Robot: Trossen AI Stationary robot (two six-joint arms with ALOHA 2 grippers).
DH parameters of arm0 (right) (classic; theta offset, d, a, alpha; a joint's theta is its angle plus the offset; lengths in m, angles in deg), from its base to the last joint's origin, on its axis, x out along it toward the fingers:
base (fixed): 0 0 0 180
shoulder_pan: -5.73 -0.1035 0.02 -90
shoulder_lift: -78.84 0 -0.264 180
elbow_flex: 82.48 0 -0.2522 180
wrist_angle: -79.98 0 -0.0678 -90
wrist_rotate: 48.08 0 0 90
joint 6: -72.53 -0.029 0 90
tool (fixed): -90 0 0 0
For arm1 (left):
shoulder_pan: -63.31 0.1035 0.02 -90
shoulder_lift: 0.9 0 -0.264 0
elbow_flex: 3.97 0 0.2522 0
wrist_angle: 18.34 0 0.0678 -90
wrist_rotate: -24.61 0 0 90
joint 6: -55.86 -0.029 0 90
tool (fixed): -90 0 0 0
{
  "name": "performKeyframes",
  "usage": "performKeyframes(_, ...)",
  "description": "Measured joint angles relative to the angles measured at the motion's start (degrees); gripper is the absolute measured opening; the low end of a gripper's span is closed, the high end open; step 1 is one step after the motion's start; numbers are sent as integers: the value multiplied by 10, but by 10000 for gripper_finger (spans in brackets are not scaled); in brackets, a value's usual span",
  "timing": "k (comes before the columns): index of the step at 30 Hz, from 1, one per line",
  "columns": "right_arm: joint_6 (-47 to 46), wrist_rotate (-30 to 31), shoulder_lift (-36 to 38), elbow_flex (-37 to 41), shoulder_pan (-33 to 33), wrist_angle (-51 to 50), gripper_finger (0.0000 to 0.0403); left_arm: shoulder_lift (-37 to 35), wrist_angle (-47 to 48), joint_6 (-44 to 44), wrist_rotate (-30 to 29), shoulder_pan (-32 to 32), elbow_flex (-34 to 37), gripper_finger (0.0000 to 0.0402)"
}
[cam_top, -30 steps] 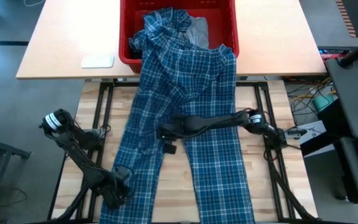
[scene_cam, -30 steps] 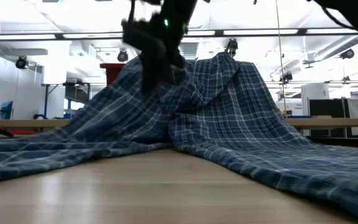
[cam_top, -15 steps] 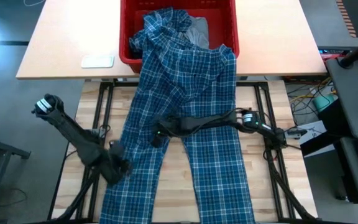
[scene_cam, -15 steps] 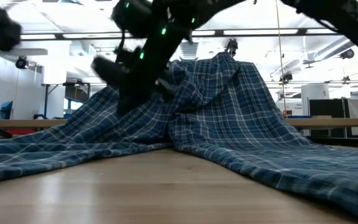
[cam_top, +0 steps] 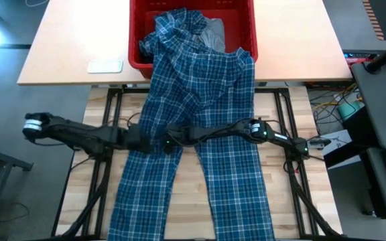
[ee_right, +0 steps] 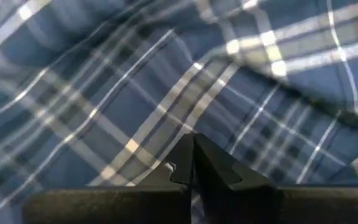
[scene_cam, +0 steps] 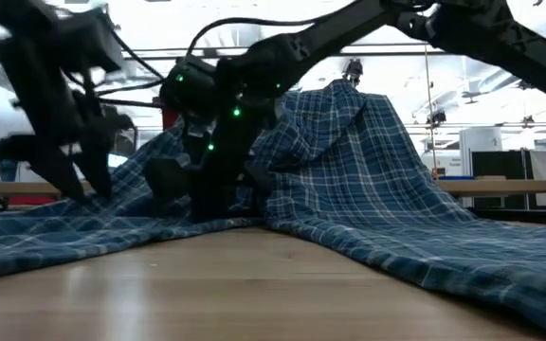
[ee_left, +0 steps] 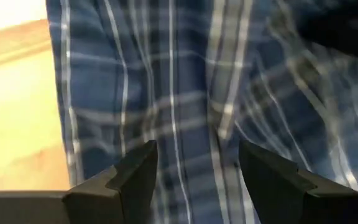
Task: Fold Laundry from Bin
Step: Fold the blue patterned pants
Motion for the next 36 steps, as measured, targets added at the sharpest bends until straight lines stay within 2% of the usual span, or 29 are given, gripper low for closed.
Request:
performKeyframes(2, 1, 1, 2, -6, 0, -35, 9, 11, -36, -25, 7, 47, 19, 210)
performKeyframes(6, 22, -1, 18, -6, 9, -118, 9, 34, -29, -42, 7, 115, 41, 210)
performKeyframes(12, 36, -14, 55, -4, 30, -241, 9, 50, -24, -54, 18, 141, 58, 210)
performKeyframes(15, 54, -34, 91, -4, 31, -213, 9, 46, -14, -80, 32, 141, 50, 210)
performKeyframes(18, 71, -40, 122, -4, 30, -156, 9, 32, 72, -106, 73, 140, 9, 210)
performKeyframes(21, 75, -20, 131, -3, 34, -96, 9, 10, 141, -130, 59, 139, -63, 210)
performKeyframes(23, 65, -16, 123, 2, 43, -70, 9, -1, 153, -152, 39, 139, -98, 210)
performKeyframes(26, 20, -14, 99, 2, 53, -62, 9, -4, 83, -197, 30, 146, -139, 210)
performKeyframes(30, -36, -18, 64, 3, 53, -66, 9, 27, 7, -231, 19, 148, -144, 210)
performKeyframes(36, -80, -19, 28, 3, 49, -79, 9, 92, -120, -252, 14, 149, -74, 202)
